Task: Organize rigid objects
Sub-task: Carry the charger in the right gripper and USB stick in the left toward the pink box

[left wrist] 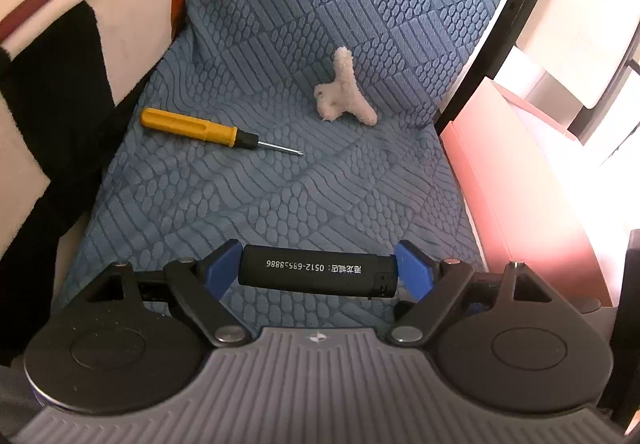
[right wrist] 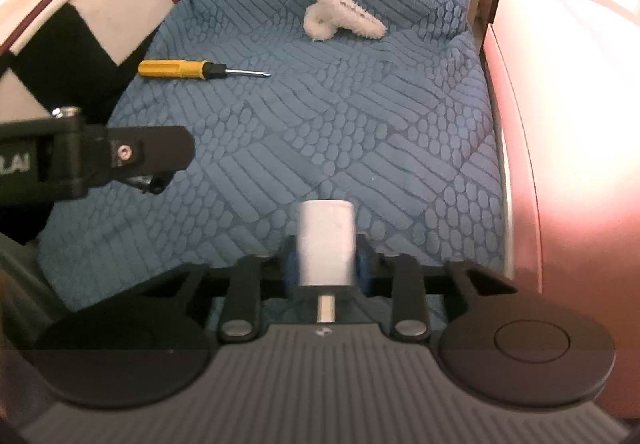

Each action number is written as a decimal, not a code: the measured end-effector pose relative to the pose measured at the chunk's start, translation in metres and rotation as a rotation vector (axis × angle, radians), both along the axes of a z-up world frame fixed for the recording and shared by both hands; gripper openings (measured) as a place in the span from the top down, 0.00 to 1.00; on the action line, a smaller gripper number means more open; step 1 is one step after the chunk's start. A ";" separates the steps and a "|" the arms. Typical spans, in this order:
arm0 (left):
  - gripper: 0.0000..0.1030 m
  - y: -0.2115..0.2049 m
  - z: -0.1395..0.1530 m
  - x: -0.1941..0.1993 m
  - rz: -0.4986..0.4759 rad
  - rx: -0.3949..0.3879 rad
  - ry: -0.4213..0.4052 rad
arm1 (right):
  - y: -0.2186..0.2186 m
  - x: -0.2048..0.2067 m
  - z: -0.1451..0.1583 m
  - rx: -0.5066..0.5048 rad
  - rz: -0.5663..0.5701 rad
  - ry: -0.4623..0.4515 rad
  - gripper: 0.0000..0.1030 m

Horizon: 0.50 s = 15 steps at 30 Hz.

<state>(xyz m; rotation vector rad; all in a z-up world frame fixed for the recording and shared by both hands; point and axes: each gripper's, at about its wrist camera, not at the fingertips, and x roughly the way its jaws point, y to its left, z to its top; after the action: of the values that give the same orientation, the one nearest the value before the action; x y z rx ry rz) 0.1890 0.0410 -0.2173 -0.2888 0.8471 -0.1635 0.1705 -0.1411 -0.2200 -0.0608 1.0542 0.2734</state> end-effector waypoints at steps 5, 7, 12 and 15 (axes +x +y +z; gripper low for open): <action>0.17 0.003 0.004 0.000 0.012 -0.032 -0.015 | -0.002 -0.003 0.009 0.010 -0.011 -0.039 0.71; 0.17 0.003 0.007 -0.001 0.016 -0.029 -0.025 | -0.003 -0.005 0.016 0.014 -0.021 -0.057 0.71; 0.17 0.001 0.019 -0.005 0.017 -0.042 -0.038 | -0.007 -0.010 0.031 0.033 -0.028 -0.079 0.71; 0.17 0.000 0.034 -0.010 0.024 -0.051 -0.058 | -0.008 -0.016 0.045 0.035 -0.026 -0.111 0.71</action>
<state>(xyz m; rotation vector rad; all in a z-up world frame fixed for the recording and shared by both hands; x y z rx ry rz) 0.1787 0.0405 -0.1833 -0.3406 0.7824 -0.1706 0.1545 -0.1489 -0.1753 -0.0305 0.9394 0.2623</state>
